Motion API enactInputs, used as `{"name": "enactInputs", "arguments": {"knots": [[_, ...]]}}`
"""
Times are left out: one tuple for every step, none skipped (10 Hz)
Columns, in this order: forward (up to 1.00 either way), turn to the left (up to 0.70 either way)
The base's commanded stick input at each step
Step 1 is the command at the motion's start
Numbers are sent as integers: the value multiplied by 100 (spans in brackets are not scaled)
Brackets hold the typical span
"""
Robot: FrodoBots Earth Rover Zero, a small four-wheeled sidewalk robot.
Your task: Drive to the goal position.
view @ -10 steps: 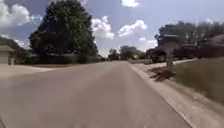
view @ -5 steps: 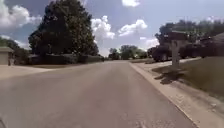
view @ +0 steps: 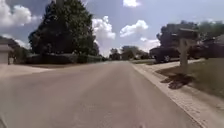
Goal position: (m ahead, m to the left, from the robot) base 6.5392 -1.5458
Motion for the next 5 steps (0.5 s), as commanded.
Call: {"name": "enactInputs", "arguments": {"knots": [[70, 0], [70, 0], [70, 0], [70, 0], [70, 0]]}}
